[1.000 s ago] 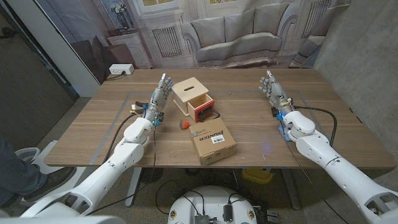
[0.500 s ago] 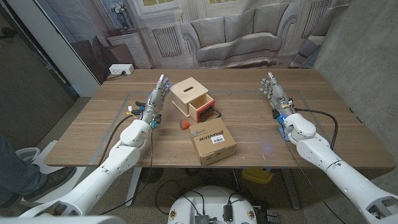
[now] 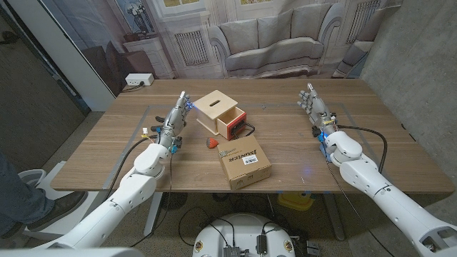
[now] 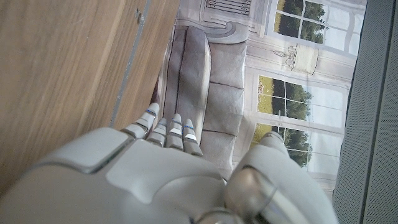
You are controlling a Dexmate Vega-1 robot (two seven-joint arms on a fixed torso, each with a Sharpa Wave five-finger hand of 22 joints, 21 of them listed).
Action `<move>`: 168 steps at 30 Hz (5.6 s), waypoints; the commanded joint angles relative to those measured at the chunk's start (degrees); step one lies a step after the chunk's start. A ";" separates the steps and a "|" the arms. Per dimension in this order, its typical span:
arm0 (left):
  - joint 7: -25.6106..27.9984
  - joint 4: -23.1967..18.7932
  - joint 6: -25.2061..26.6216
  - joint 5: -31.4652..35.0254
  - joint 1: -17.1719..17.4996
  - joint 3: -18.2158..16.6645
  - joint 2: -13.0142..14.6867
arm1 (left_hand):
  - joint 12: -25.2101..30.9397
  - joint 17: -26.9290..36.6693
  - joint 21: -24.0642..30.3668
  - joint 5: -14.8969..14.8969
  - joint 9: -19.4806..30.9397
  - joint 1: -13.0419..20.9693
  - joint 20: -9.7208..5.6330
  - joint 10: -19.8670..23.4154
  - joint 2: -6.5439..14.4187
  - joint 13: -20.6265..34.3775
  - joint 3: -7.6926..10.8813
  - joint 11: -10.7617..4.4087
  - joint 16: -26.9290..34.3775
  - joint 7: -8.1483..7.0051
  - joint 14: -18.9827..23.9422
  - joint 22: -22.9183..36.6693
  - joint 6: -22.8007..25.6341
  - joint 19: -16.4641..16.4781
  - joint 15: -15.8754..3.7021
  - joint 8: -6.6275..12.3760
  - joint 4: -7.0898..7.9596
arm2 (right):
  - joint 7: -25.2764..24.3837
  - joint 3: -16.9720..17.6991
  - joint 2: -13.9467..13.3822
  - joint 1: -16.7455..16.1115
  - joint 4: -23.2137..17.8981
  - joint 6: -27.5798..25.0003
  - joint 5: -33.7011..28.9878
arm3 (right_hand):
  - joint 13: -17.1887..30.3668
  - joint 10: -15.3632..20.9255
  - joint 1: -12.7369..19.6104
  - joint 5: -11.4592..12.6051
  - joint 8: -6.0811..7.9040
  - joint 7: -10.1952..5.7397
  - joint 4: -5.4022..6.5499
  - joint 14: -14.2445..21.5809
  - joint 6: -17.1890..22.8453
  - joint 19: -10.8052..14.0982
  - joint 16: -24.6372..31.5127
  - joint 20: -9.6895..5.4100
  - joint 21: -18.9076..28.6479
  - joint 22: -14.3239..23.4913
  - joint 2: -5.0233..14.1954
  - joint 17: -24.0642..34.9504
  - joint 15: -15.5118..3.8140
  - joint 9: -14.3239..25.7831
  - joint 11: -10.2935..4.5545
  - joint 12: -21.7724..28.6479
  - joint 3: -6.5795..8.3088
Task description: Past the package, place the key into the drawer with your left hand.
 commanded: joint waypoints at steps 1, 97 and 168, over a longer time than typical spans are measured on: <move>2.04 -0.91 -1.28 0.45 2.74 -1.13 0.57 | 0.27 0.21 0.03 0.25 0.14 0.65 0.22 0.20 0.06 0.14 -0.22 -0.12 0.26 0.33 0.35 0.09 0.31 0.32 0.29 0.28 0.02 | 0.36 -0.31 0.75 0.55 1.29 0.62 0.11 | 0.23 0.27 0.10 0.35 0.23 -0.07 -0.14 0.21 0.45 0.67 0.20 -1.47 -0.28 0.30 0.32 0.23 0.46 0.32 0.03 0.22 -0.12; 11.03 -12.31 -6.62 22.98 12.34 -6.67 8.79 | 1.10 0.10 -0.34 1.29 0.27 10.44 0.68 6.71 1.12 0.22 0.88 -2.59 0.42 -1.98 6.09 0.04 7.85 2.91 -2.17 1.61 -4.84 | -12.81 2.43 1.18 -11.58 -13.44 2.83 -5.14 | 0.23 0.44 0.16 0.30 0.24 -0.13 -0.45 0.36 0.66 1.46 0.17 -1.30 -2.89 0.38 0.76 0.22 0.35 0.32 0.22 0.15 -0.80; 20.45 -8.86 -20.77 41.94 20.60 -14.04 1.98 | 1.12 0.02 -0.21 2.46 0.37 18.82 1.38 10.70 1.76 0.34 2.06 -4.91 0.30 -5.46 9.44 0.05 17.10 5.96 -4.68 3.26 -9.07 | -19.43 5.62 -0.23 -19.99 -24.89 0.08 -10.06 | 0.23 0.58 0.17 0.28 0.23 -0.29 -0.66 0.40 0.73 1.95 0.12 -1.20 -4.69 0.43 1.01 0.21 0.44 0.32 0.08 0.14 -1.31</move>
